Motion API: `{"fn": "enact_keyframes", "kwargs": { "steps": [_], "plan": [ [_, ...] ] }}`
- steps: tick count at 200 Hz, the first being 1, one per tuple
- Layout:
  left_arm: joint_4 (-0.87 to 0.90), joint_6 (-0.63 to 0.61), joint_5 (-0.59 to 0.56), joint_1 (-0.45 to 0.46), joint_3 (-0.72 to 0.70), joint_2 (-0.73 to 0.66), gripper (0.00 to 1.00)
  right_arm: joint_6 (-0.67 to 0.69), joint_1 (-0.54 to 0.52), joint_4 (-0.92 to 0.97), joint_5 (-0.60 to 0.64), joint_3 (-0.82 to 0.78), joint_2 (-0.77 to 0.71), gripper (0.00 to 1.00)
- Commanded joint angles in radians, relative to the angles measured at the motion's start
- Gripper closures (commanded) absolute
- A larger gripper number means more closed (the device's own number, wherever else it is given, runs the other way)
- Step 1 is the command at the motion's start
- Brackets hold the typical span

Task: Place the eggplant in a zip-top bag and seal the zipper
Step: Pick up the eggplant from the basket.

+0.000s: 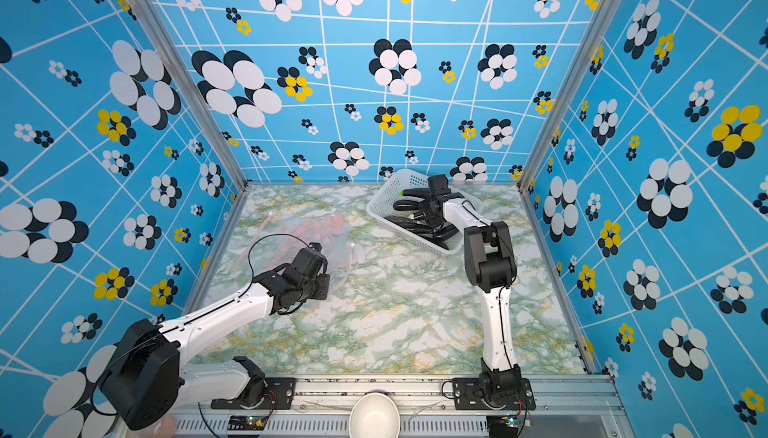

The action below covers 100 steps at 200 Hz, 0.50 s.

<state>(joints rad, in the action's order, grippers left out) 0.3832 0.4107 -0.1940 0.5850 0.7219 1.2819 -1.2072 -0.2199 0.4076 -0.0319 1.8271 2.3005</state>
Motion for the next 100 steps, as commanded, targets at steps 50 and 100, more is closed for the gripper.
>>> {"fn": "enact_keyframes", "kwargs": {
  "steps": [50, 100],
  "plan": [
    [-0.002, 0.001, 0.003, 0.008, 0.045, -0.014, 1.00, 0.204, 0.004, 0.075, 0.043, -0.146, -0.161, 0.66],
    [0.006, 0.020, 0.036, 0.008, 0.068, -0.042, 1.00, 0.257, 0.001, -0.067, -0.005, -0.273, -0.307, 0.68]
  ]
}}
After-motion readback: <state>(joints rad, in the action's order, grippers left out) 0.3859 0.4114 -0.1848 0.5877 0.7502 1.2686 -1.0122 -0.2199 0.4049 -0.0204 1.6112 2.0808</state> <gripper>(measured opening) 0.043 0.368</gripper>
